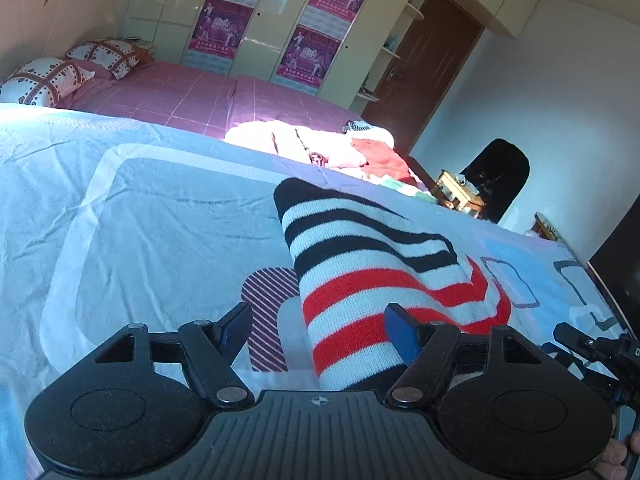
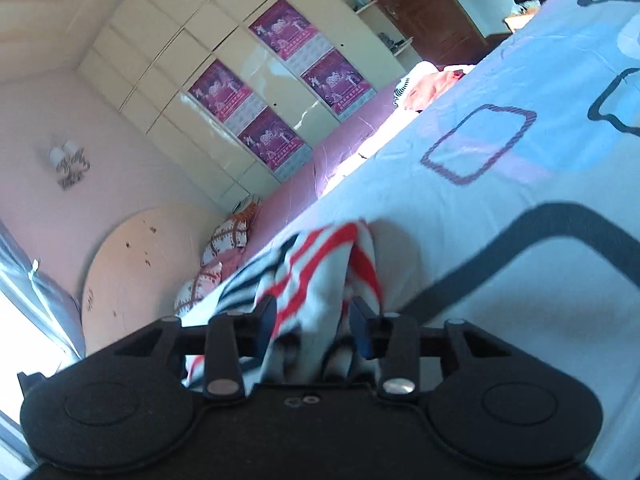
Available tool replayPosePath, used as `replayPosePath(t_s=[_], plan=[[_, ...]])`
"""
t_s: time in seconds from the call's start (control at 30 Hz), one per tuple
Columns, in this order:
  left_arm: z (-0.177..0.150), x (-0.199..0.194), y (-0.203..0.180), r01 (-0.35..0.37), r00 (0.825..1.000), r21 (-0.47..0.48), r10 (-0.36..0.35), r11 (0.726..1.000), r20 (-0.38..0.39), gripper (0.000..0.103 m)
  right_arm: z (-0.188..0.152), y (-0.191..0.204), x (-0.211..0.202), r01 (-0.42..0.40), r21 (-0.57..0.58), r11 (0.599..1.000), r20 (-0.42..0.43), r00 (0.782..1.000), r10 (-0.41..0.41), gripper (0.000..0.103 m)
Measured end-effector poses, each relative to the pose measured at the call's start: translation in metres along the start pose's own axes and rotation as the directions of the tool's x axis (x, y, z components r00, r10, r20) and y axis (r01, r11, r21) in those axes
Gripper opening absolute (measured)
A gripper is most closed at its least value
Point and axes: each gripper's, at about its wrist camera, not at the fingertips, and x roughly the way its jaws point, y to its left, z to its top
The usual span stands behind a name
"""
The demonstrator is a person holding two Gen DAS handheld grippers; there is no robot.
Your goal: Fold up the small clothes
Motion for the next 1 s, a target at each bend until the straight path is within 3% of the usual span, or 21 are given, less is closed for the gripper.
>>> replayPosePath(t_s=[0.13, 0.23, 0.3, 0.33, 0.4, 0.53, 0.57, 0.63, 0.67, 0.7, 0.73, 0.83, 1.0], plan=[[0.013, 0.014, 0.004, -0.004, 1.000, -0.005, 0.004, 1.000, -0.018, 0.071, 0.030, -0.009, 0.046, -0.015, -0.017, 1.000, -0.092, 0.996, 0.013, 0.039], [0.018, 0.027, 0.007, 0.002, 1.000, -0.015, -0.002, 1.000, -0.030, 0.071, 0.035, -0.017, 0.079, -0.040, -0.009, 0.999, -0.179, 0.983, 0.038, 0.036], [0.022, 0.035, 0.010, -0.004, 0.999, -0.019, 0.003, 1.000, -0.041, 0.071, 0.034, -0.016, 0.087, -0.052, -0.031, 0.998, -0.190, 0.981, 0.046, 0.027], [0.024, 0.040, 0.011, -0.006, 0.999, -0.023, 0.005, 1.000, -0.051, 0.071, 0.034, -0.013, 0.089, -0.057, -0.059, 0.997, -0.189, 0.981, 0.045, 0.025], [0.025, 0.045, 0.012, -0.012, 0.998, -0.020, 0.011, 1.000, -0.064, 0.071, 0.032, -0.002, 0.087, -0.054, -0.162, 0.985, -0.167, 0.986, 0.026, 0.011], [0.022, 0.045, -0.001, -0.021, 0.998, 0.061, 0.024, 0.998, -0.055, 0.071, 0.018, 0.033, 0.067, 0.034, -0.466, 0.884, -0.021, 0.999, -0.050, 0.010], [0.021, 0.047, -0.003, -0.029, 0.997, 0.070, 0.034, 0.997, -0.066, 0.071, 0.015, 0.031, 0.071, 0.053, -0.470, 0.881, -0.037, 0.996, -0.079, 0.010], [0.020, 0.049, -0.004, -0.036, 0.996, 0.064, 0.041, 0.997, -0.080, 0.071, 0.012, 0.017, 0.085, 0.046, -0.404, 0.913, -0.112, 0.989, -0.099, 0.011], [0.020, 0.048, -0.004, -0.038, 0.995, 0.062, 0.043, 0.997, -0.085, 0.071, 0.016, 0.012, 0.085, 0.032, -0.357, 0.934, -0.126, 0.989, -0.082, 0.014], [0.020, 0.045, -0.005, -0.039, 0.995, 0.065, 0.045, 0.997, -0.084, 0.071, 0.021, 0.010, 0.084, 0.034, -0.322, 0.946, -0.138, 0.987, -0.082, 0.025], [0.021, 0.039, -0.005, -0.038, 0.996, 0.074, 0.044, 0.997, -0.078, 0.071, 0.025, 0.011, 0.079, 0.040, -0.300, 0.953, -0.133, 0.988, -0.083, 0.027], [0.018, 0.018, -0.009, 0.000, 0.998, 0.087, 0.005, 0.996, -0.062, 0.071, 0.030, 0.013, 0.044, 0.017, -0.237, 0.971, -0.076, 0.996, -0.036, 0.028], [-0.006, -0.010, -0.019, 0.073, 0.995, 0.124, -0.063, 0.990, -0.084, 0.071, 0.010, 0.003, -0.014, -0.029, -0.123, 0.992, -0.109, 0.994, 0.015, 0.038]])
